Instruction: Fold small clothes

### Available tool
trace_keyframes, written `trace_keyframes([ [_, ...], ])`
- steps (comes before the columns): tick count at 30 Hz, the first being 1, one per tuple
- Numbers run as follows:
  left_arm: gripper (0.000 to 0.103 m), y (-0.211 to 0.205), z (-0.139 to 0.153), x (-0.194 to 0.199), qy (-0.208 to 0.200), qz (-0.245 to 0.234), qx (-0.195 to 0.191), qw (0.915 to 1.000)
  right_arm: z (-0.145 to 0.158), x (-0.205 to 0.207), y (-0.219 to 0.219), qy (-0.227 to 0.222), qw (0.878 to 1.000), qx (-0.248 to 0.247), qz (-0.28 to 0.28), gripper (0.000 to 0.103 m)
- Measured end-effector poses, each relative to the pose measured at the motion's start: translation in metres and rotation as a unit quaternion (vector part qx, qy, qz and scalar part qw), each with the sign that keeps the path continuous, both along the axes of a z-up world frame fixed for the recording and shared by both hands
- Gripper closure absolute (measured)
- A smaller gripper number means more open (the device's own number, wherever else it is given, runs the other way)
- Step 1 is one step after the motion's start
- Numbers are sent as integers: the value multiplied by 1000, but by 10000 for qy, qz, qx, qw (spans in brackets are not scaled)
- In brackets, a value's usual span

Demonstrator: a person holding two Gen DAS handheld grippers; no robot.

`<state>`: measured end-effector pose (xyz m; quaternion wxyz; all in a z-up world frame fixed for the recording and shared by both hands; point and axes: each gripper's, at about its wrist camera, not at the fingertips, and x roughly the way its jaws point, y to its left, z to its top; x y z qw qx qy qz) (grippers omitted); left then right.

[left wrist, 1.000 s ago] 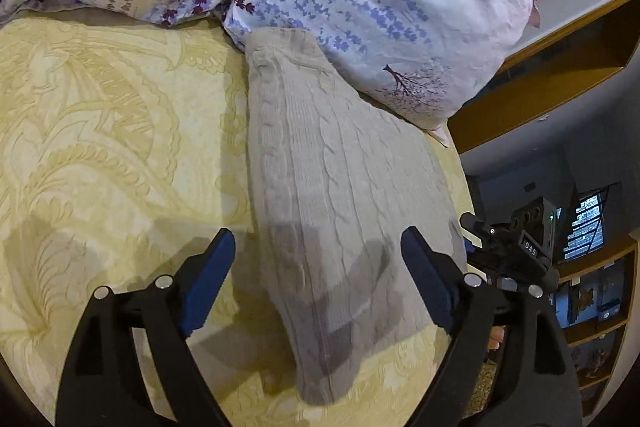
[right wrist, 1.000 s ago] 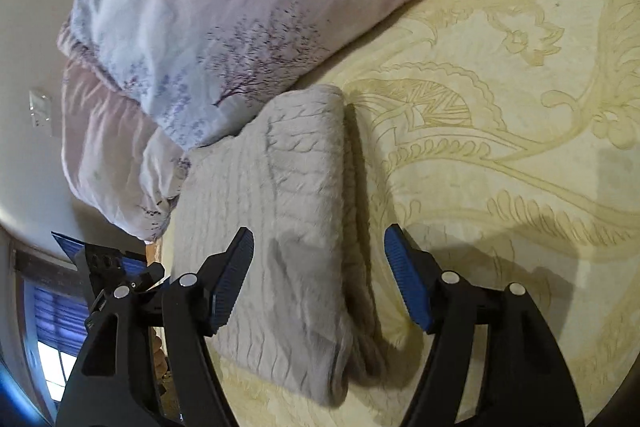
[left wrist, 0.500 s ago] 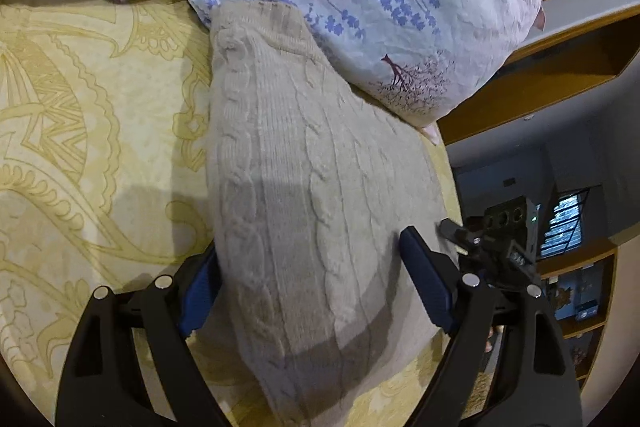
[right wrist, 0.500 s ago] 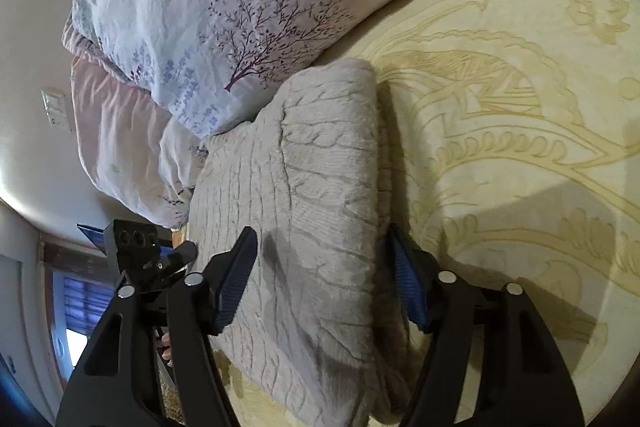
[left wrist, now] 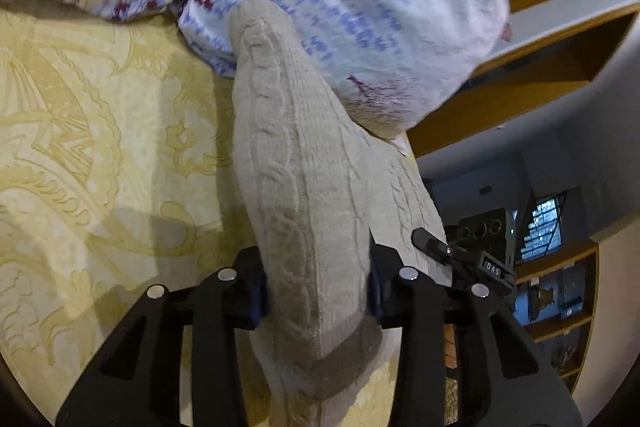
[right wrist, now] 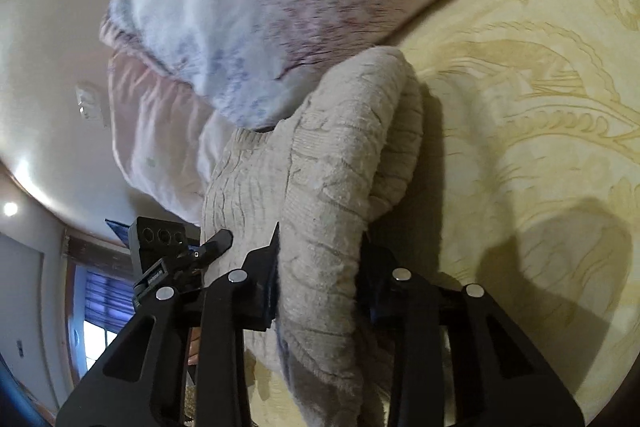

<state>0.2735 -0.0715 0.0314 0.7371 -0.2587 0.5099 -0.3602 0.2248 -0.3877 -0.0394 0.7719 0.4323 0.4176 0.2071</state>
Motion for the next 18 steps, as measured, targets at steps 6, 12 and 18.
trace_keyframes([
  [6,65,52,20,-17,-179,173,31,9997,28,4,51,-452,9979,-346,318,71],
  [12,65,108,31,-22,-365,454,216,9981,41,19,102,-818,9930,-581,616,71],
  [18,62,138,-7,-7,36,677,661,9955,18,32,145,-603,9863,-1373,686,71],
])
